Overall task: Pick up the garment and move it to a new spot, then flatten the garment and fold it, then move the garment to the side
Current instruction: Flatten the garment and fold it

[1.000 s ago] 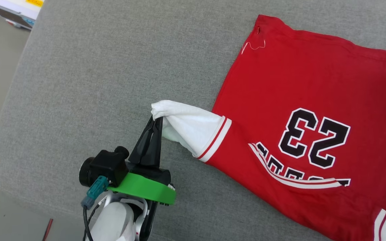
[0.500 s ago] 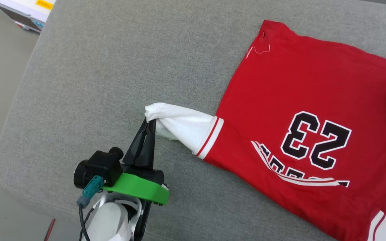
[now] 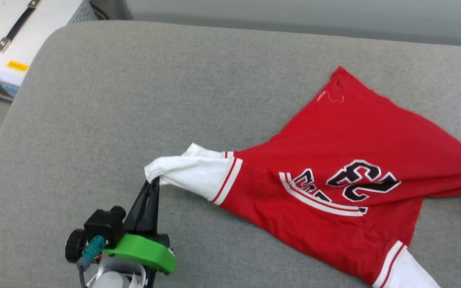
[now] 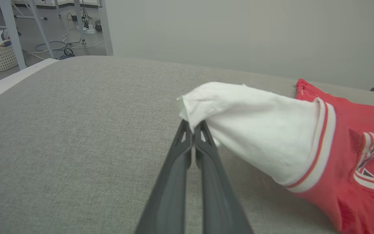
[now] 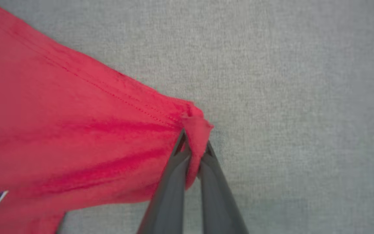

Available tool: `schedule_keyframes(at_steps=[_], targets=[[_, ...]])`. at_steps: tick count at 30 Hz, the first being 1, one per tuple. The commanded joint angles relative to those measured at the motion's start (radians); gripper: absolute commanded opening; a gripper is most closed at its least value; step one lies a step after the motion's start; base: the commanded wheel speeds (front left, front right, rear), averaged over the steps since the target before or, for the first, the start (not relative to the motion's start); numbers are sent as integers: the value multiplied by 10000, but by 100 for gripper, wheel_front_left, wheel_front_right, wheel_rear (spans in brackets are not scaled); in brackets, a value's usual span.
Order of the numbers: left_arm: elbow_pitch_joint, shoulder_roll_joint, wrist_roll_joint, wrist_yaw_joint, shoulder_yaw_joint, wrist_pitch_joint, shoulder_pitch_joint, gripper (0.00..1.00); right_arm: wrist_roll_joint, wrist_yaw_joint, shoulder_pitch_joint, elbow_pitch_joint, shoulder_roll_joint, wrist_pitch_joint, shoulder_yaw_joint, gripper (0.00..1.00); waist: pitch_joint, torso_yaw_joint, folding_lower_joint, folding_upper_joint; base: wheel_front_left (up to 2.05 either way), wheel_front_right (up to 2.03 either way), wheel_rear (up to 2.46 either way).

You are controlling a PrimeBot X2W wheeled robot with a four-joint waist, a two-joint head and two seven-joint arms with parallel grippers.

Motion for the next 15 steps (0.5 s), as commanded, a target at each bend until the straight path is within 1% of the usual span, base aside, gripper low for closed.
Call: schedule_keyframes(at_steps=[1,4,9,12,15], targets=[[93,136,-2,38,87,-53,154,0,106,-7,524,-114,-1,-134,-126,0,-1040,-1056,0,0,0,0,0],[359,270,-94,73,216,-9,373,0,263,-7,1929,-539,186,-445,-588,0,-1400,-1448,0,0,0,0,0],[688,445,-271,105,384,90,649,0,344,-7,4224,-1220,838,-906,-1465,0,-1802,-1952,0,0,0,0,0],[845,532,-363,88,429,158,733,0,288,-7,5335,-1557,1417,-1096,-1930,0,-1921,-2146,0,0,0,0,0],[926,593,-416,53,420,188,740,0,199,-7,6097,-1883,2096,-1294,-2378,0,-1966,-2221,0,0,0,0,0]])
